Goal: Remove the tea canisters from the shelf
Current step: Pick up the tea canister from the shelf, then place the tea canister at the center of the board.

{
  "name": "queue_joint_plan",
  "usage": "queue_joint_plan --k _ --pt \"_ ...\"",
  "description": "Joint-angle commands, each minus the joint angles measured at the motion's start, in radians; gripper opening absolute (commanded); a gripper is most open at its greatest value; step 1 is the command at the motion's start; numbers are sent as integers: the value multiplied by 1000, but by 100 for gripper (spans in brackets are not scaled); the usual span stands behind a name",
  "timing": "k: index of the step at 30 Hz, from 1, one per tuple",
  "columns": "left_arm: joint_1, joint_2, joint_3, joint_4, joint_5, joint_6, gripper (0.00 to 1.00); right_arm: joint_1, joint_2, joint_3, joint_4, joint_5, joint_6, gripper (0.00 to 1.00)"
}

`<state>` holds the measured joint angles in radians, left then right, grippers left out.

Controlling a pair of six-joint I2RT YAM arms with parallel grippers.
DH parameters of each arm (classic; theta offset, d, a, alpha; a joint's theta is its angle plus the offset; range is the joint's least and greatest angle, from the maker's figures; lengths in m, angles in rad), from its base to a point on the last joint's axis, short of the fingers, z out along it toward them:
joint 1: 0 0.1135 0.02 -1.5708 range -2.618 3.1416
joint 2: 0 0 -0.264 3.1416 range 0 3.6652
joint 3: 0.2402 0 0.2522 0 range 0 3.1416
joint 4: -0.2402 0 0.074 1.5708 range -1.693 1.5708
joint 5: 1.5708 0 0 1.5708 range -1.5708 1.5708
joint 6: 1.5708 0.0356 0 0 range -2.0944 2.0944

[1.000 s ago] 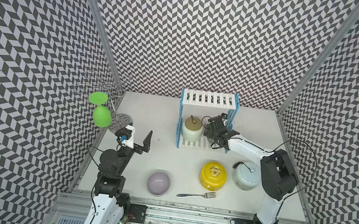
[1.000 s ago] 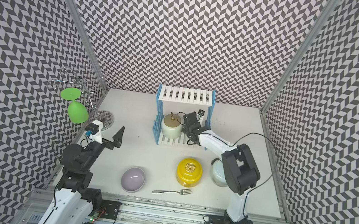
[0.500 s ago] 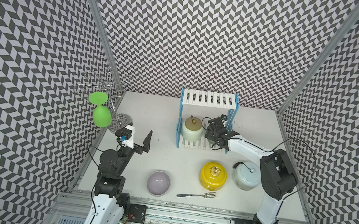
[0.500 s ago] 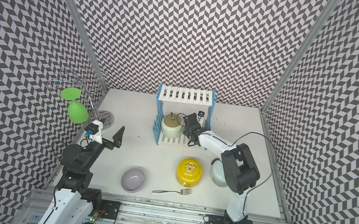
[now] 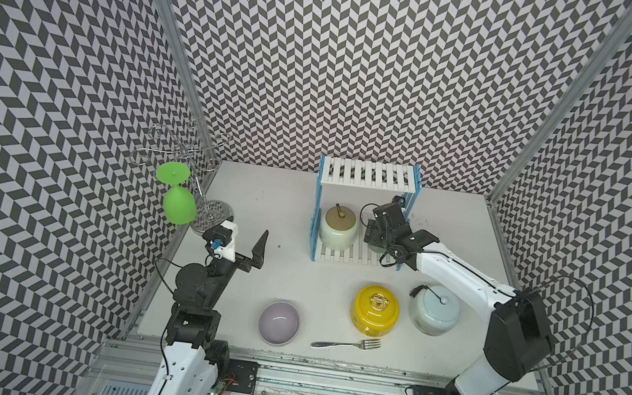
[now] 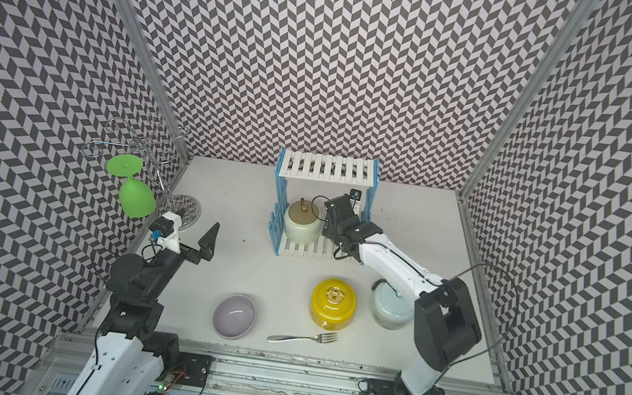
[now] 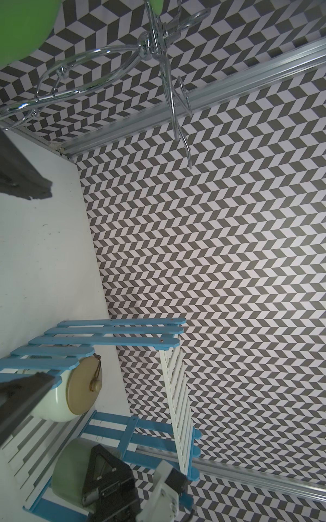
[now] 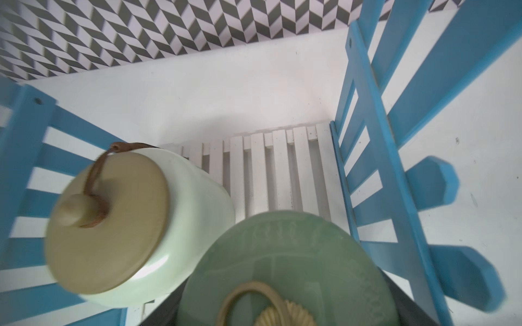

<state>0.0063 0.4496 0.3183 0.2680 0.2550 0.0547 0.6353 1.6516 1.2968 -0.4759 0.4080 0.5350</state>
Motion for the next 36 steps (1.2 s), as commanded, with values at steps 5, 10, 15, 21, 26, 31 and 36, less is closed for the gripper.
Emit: queue_joint_plan --k 5,10,15,21,26,31,36 --pt "3 -6 11 23 7 -3 100 57 -156 -3 86 -44 -116 61" --pt "1 -6 11 26 4 1 100 119 -221 -38 141 -98 -225 58" --pt "-2 -6 13 15 5 4 100 175 -300 -100 245 -180 -358 56" --pt "-1 -2 16 10 6 3 100 225 -383 -229 426 -301 -511 54" --pt "0 4 13 19 12 -7 100 277 -395 -296 491 -364 -563 51" --pt "0 7 11 25 6 -3 100 316 -356 -324 501 -364 -563 51" --pt "-5 8 13 17 8 4 100 325 -308 -349 522 -377 -569 51"
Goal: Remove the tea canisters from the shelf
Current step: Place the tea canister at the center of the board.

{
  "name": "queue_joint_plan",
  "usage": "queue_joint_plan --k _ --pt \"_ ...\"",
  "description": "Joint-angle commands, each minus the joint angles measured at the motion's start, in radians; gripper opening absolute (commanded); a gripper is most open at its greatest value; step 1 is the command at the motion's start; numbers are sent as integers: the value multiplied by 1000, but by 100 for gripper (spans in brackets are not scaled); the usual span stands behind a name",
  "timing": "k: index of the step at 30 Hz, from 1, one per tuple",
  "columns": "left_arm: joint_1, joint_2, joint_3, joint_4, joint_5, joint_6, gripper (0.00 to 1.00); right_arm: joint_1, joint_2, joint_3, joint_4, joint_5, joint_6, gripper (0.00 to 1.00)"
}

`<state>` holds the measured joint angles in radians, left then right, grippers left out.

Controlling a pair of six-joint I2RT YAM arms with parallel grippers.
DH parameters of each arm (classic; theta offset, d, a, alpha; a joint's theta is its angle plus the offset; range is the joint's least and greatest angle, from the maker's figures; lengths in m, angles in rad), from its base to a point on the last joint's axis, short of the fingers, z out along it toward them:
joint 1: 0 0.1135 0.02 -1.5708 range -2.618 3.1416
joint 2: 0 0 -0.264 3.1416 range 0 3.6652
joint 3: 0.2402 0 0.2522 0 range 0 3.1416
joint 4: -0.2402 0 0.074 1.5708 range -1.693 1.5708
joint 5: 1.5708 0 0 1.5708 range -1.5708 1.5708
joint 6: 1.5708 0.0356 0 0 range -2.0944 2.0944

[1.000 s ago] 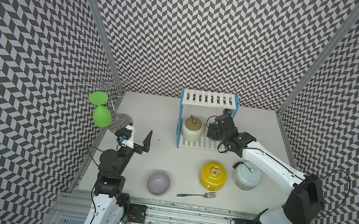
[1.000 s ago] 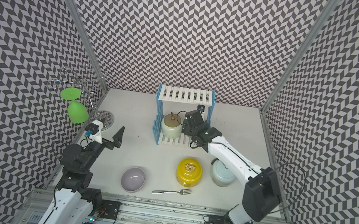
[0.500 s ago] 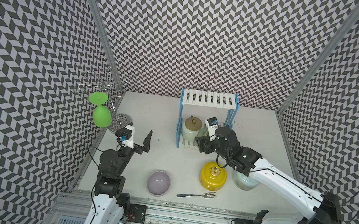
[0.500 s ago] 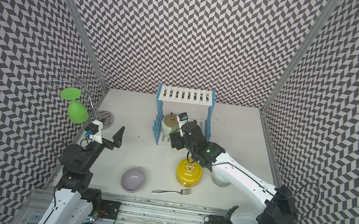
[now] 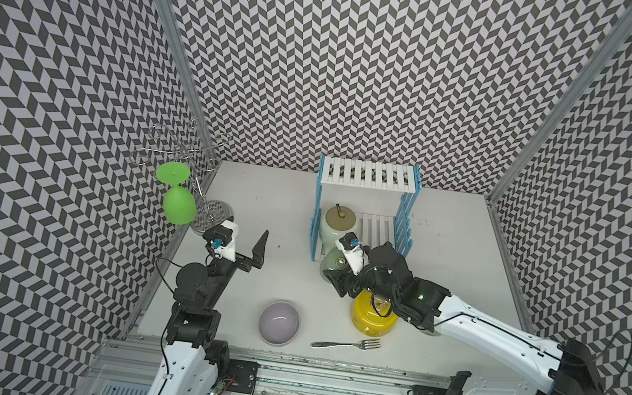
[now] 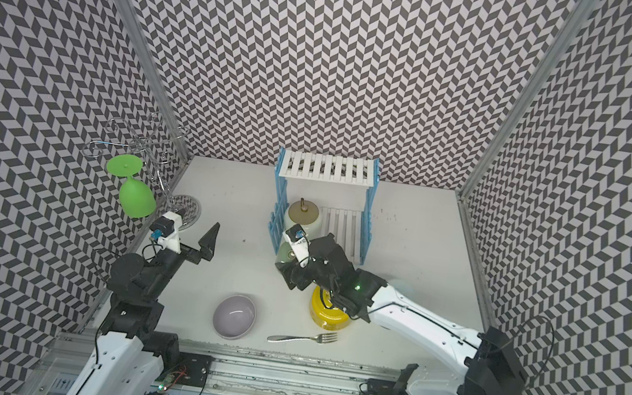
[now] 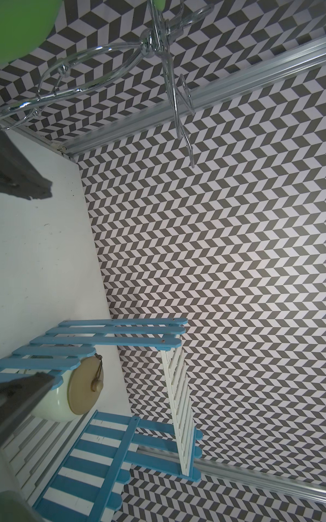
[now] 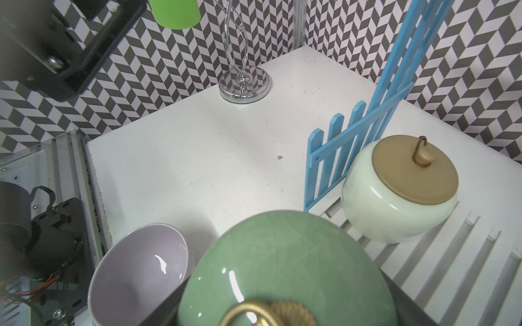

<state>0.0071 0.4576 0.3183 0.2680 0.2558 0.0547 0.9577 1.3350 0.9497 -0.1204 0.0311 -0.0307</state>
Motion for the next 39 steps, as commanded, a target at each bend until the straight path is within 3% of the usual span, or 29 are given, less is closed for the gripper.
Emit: queue_joint_plan --k 1,10,28,39 --pt "-4 0 10 24 7 1 100 8 19 -11 180 -215 -172 45" --pt "-1 -2 10 24 7 -1 100 14 95 -46 171 -330 -292 44" --pt "1 -8 7 29 2 7 100 16 246 -14 110 -364 -375 45" --pt "4 -8 8 21 3 8 100 23 287 -1 92 -304 -367 49"
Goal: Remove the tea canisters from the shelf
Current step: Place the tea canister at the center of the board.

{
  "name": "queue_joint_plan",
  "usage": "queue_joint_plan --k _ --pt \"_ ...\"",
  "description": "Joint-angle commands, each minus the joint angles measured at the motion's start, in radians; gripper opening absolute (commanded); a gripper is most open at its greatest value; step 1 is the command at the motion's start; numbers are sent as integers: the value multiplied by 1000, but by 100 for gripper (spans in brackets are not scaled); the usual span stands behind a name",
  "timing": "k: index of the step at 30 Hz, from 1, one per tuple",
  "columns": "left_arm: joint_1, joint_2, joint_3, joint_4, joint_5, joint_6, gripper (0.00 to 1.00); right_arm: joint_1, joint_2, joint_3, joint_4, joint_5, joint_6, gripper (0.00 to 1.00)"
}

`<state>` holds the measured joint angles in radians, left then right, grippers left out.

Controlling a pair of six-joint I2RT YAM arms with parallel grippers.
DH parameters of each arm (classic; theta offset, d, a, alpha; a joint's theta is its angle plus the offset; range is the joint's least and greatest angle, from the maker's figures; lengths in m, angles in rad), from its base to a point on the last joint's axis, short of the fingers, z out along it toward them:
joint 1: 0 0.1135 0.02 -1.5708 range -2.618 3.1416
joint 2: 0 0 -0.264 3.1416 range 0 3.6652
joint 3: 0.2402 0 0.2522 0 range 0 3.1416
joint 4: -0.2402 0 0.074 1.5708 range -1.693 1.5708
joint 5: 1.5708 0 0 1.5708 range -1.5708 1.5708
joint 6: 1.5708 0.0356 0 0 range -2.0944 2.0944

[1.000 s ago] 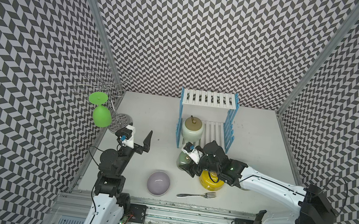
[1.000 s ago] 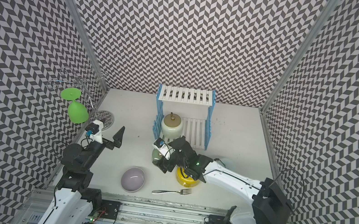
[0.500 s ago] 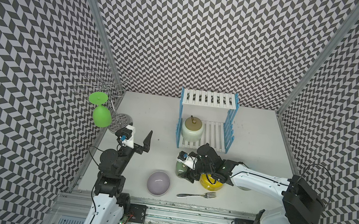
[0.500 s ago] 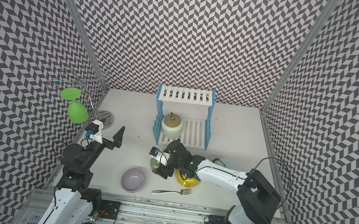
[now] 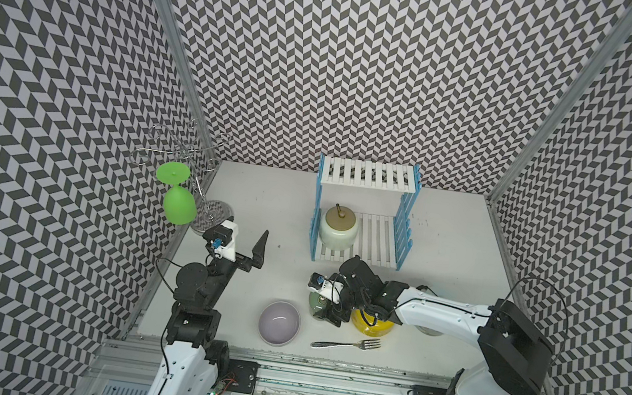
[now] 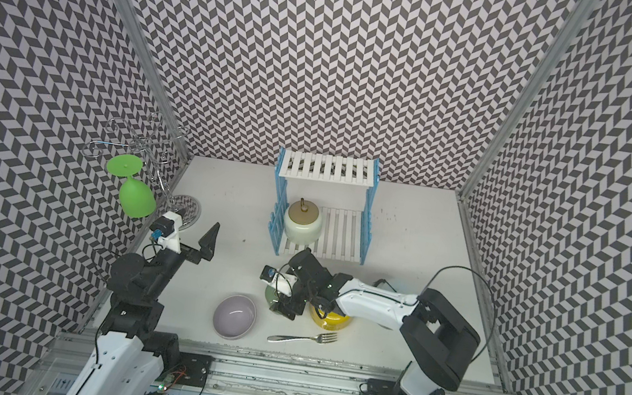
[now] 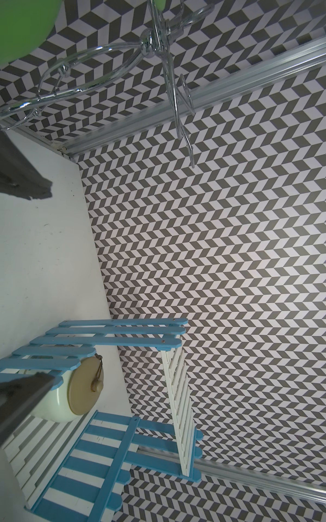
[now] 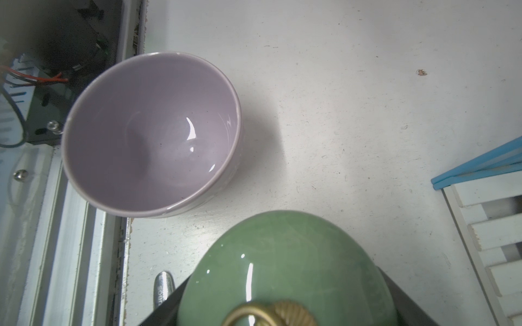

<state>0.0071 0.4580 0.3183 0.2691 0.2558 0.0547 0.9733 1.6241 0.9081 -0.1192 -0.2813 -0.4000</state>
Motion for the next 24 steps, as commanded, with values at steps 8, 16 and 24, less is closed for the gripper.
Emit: queue_joint_plan --k 8,16,24 --pt "2 -10 10 20 -1 10 100 8 20 34 119 24 1 58" --pt "5 -13 7 29 0 6 100 10 5 27 130 39 5 100" --pt "8 -15 11 25 10 5 100 11 -57 47 95 5 8 100"
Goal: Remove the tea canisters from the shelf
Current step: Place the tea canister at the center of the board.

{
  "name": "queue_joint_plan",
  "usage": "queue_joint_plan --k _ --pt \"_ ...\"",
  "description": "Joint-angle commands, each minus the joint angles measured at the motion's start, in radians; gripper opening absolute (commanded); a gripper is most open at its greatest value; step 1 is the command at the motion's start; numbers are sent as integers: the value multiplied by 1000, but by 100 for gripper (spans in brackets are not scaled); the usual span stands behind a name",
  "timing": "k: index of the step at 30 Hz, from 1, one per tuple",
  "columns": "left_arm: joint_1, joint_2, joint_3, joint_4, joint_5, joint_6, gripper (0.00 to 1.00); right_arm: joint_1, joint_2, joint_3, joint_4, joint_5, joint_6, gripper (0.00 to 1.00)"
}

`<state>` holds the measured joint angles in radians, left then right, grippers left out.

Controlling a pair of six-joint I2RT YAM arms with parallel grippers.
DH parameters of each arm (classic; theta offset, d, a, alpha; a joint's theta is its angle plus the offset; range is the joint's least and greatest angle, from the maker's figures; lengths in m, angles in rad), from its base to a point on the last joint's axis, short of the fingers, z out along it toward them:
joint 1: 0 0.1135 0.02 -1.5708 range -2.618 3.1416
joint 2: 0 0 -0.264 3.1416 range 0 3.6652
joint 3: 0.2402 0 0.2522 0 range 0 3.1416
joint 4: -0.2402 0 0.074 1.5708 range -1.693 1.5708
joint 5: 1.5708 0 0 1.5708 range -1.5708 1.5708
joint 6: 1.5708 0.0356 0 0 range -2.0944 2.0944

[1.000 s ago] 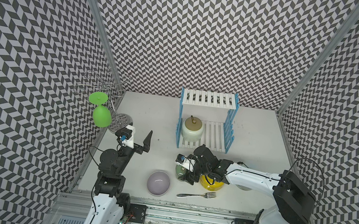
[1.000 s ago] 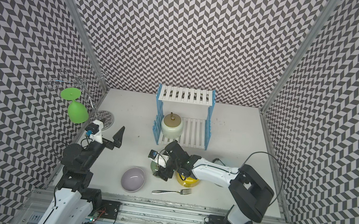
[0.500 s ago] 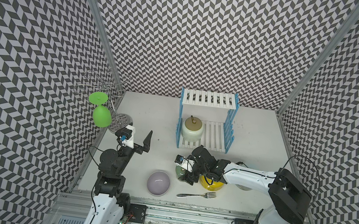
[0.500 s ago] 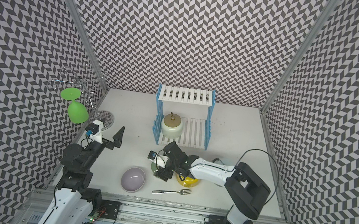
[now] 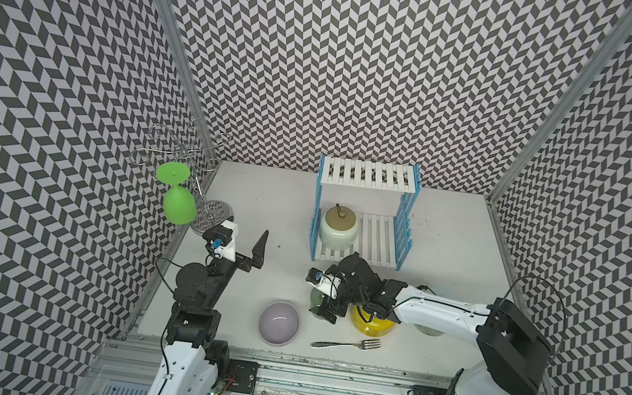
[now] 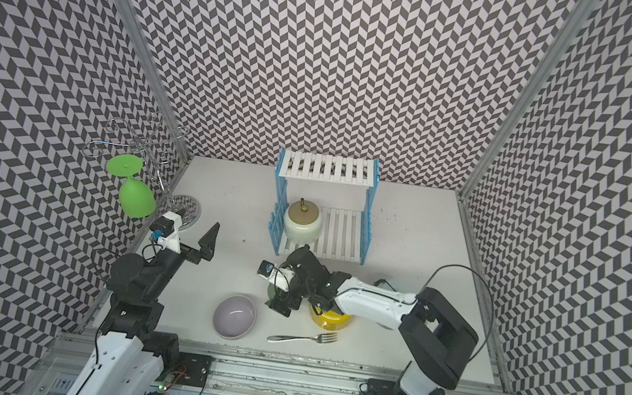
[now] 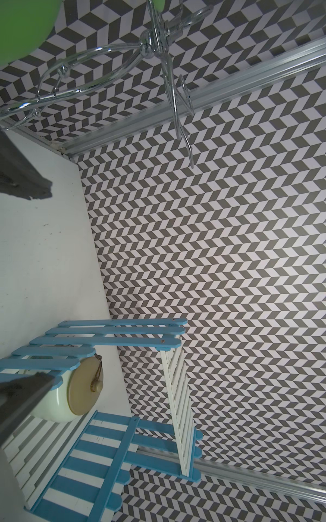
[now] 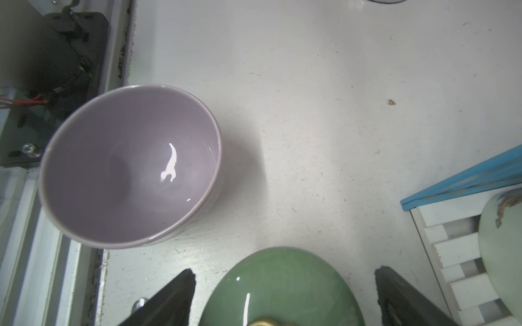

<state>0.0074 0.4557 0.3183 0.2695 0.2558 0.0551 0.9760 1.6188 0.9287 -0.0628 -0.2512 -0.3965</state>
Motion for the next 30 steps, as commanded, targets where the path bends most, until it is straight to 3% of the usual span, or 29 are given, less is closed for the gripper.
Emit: queue_joint_plan --k 1,6,19,30 --pt "9 -11 13 22 15 4 100 8 -63 32 30 -23 8 100" --pt "5 -12 14 22 34 15 100 8 -141 36 10 -17 21 99" --pt "-47 7 76 -53 166 36 100 -6 -276 37 -30 195 95 99" --pt "-160 241 200 -77 217 83 100 -79 -382 -9 -8 413 223 100"
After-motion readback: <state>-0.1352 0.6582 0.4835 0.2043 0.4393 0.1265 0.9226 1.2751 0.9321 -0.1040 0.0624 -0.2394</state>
